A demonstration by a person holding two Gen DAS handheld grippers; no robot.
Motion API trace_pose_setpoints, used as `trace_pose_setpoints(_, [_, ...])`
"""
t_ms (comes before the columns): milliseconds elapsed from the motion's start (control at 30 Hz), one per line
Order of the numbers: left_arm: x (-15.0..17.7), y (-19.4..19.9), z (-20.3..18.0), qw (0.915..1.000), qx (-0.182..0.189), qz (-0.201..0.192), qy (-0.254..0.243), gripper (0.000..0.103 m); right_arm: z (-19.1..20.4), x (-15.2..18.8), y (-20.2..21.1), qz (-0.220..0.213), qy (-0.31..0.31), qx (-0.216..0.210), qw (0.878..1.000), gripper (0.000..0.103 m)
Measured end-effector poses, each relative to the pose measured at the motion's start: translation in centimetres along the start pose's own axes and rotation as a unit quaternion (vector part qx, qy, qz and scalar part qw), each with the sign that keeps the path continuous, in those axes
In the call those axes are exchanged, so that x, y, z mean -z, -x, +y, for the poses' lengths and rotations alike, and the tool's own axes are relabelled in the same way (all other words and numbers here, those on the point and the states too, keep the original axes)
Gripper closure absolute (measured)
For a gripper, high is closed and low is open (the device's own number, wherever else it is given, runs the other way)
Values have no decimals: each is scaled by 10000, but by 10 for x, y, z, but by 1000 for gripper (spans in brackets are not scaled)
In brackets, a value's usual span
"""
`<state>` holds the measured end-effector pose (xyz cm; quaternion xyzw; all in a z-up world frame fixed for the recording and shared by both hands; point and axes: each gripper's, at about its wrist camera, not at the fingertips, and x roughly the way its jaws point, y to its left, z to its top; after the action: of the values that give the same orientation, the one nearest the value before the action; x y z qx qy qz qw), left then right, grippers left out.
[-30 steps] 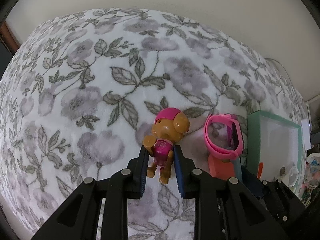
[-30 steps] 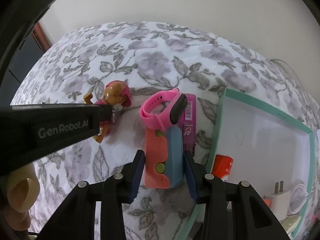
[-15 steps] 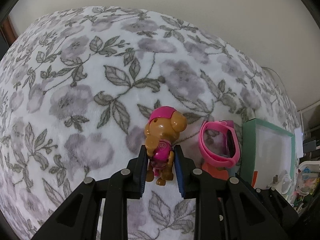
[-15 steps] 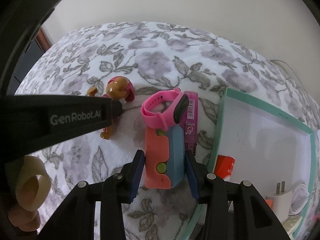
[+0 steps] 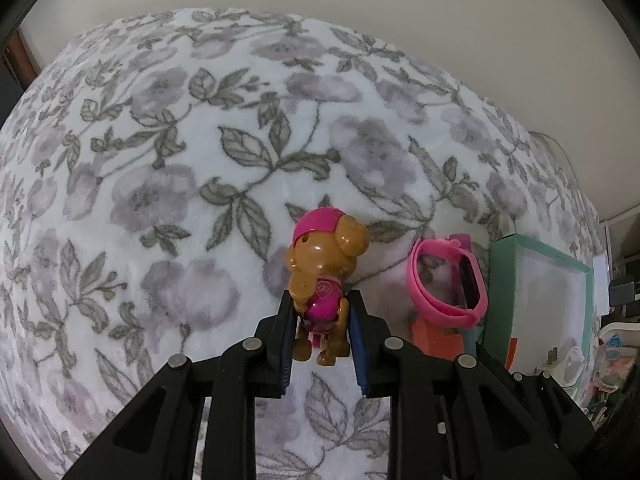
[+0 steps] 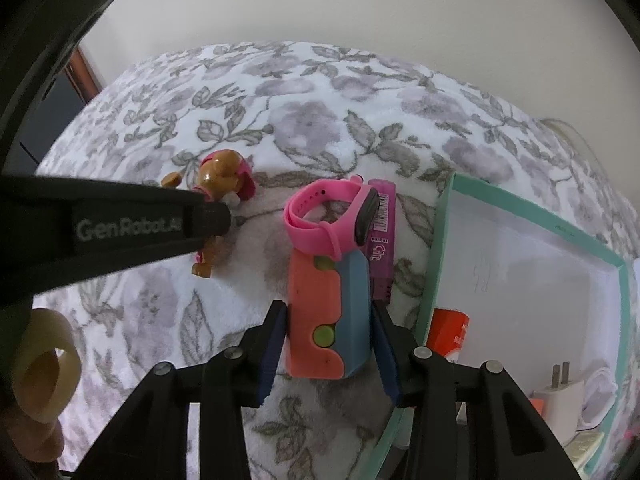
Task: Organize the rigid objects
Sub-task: 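Carry figurine and orange-blue toy into the tray and open both tools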
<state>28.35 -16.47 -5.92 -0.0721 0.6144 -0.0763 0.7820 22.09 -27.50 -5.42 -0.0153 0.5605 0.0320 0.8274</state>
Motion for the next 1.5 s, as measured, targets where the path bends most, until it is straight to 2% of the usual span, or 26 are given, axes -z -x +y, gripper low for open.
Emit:
trace_pose_setpoints(133, [-4, 18, 5, 9998, 82, -156, 104, 77, -7, -3, 12, -77, -143, -278, 9995, 61])
trace_pose_setpoints(200, [-5, 28, 7, 9995, 137, -256, 146, 77, -10, -5, 21, -144, -184, -364, 9991, 66])
trace_pose_setpoints(233, [-6, 35, 7, 9992, 145, -331, 143, 77, -12, -6, 25, -186, -207, -401, 9988, 80])
trace_pose_setpoints(267, [-6, 39, 7, 9990, 151, -389, 133, 77, -14, -7, 30, -214, -238, -452, 9985, 82])
trace_pose_setpoints(500, [-7, 65, -2, 9976, 218, -656, 31, 77, -17, -3, 34, -148, -149, -458, 9987, 82])
trace_pose_setpoints(733, [-6, 83, -14, 9950, 351, -932, -100, 77, -28, -8, 65, -574, -215, -472, 9970, 83])
trace_pose_setpoints(933, [0, 94, -36, 9920, 528, -1094, -353, 77, -63, -6, 93, -926, -553, -301, 9937, 84])
trace_pose_setpoints(1000, [3, 93, -48, 9911, 570, -1095, -494, 77, -80, -4, 101, -1016, -755, -290, 9915, 84])
trace_pose_setpoints(1067, [7, 92, -59, 9903, 624, -1077, -615, 77, -98, 0, 107, -1102, -974, -262, 9888, 90])
trace_pose_setpoints(1133, [11, 88, -72, 9896, 632, -1043, -766, 77, -114, 5, 111, -1149, -1184, -171, 9862, 90])
trace_pose_setpoints(1233, [18, 80, -91, 9882, 595, -1014, -983, 77, -141, 15, 112, -1125, -1473, 42, 9827, 90])
trace_pose_setpoints(1333, [25, 66, -110, 9877, 605, -811, -1191, 77, -164, 24, 109, -1039, -1748, 132, 9790, 90])
trace_pose_setpoints(1500, [38, 49, -136, 9847, 518, -668, -1521, 77, -183, 33, 109, -981, -1901, 288, 9764, 90])
